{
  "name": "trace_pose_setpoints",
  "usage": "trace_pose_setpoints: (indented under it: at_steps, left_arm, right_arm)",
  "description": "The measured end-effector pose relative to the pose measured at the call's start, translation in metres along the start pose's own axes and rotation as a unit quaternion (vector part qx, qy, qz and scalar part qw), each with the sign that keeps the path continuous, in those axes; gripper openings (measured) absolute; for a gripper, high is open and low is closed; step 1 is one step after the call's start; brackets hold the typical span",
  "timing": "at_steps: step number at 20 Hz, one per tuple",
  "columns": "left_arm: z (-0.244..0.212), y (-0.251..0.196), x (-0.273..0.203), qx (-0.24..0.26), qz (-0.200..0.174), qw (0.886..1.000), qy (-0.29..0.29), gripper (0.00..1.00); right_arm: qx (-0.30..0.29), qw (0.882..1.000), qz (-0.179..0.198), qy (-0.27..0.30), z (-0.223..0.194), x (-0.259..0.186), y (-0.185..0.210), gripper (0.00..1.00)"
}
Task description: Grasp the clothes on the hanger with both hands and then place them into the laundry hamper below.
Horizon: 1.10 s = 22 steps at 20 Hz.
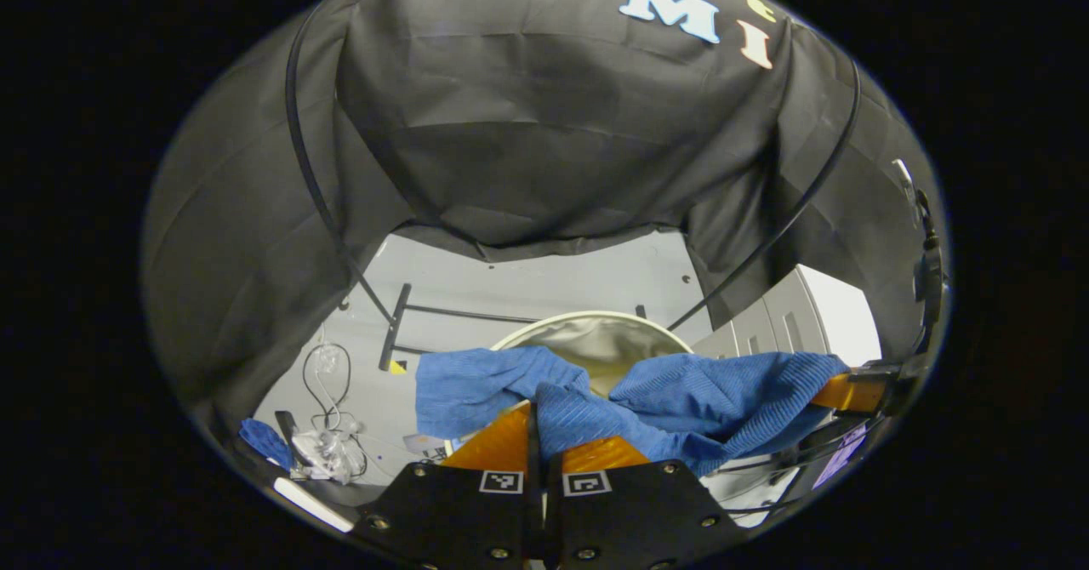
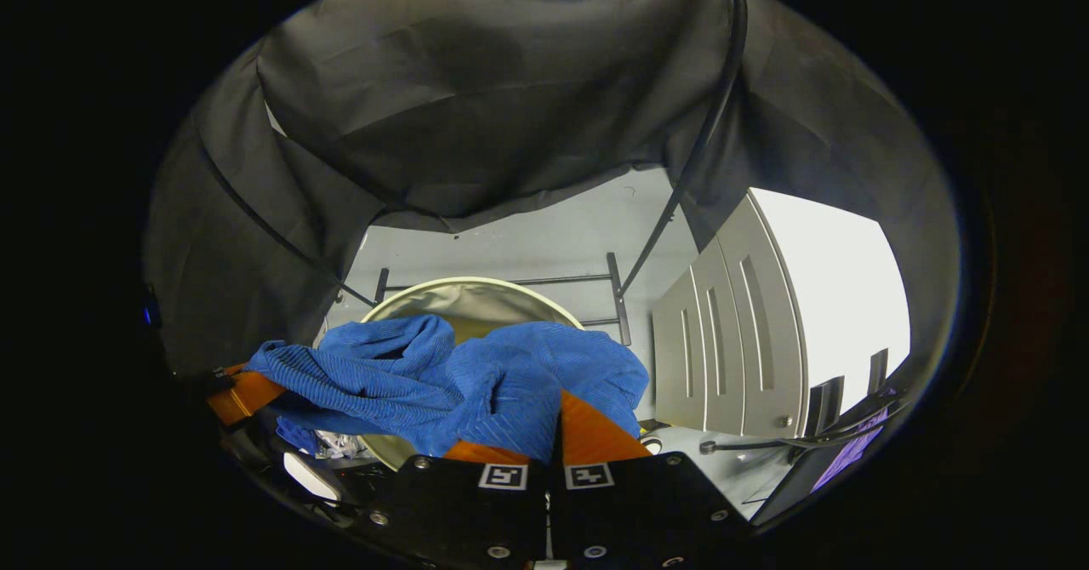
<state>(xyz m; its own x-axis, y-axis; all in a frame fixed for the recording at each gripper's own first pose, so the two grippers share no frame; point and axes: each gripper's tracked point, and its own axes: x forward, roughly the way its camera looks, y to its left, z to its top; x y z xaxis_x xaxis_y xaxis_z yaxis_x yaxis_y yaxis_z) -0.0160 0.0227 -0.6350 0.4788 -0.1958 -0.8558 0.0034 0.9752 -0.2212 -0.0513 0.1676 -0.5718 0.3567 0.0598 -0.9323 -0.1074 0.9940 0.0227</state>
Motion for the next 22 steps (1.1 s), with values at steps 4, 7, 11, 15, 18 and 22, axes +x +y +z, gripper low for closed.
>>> trace_pose_setpoints:
  at_steps: [4, 7, 11, 15, 18, 22]
  left_arm:
    - [0.009, -0.004, -0.007, 0.009, 0.003, 1.0, -0.002, 0.02]
    - [0.005, -0.001, -0.011, 0.004, -0.004, 1.0, 0.002, 0.02]
    - [-0.029, 0.003, -0.013, 0.004, -0.016, 1.0, 0.025, 0.05]
    - [-0.063, 0.008, -0.025, -0.015, -0.047, 0.997, 0.054, 0.58]
    - [-0.07, 0.025, -0.044, -0.008, -0.035, 0.998, 0.044, 0.99]
    - [-0.071, 0.028, -0.072, 0.002, -0.014, 1.0, 0.028, 0.98]
  right_arm:
    - [0.001, 1.0, 0.0, 0.003, 0.004, -0.01, 0.002, 0.04]
    - [-0.017, 1.0, -0.008, 0.007, 0.004, -0.018, 0.004, 0.05]
    - [-0.01, 0.999, 0.014, 0.031, -0.016, -0.028, 0.022, 0.12]
    - [-0.052, 0.996, 0.057, 0.049, -0.039, -0.048, 0.036, 0.75]
    - [-0.066, 0.996, 0.039, 0.039, -0.042, -0.062, 0.018, 0.97]
    - [-0.054, 0.998, 0.031, 0.007, -0.016, -0.082, 0.001, 0.96]
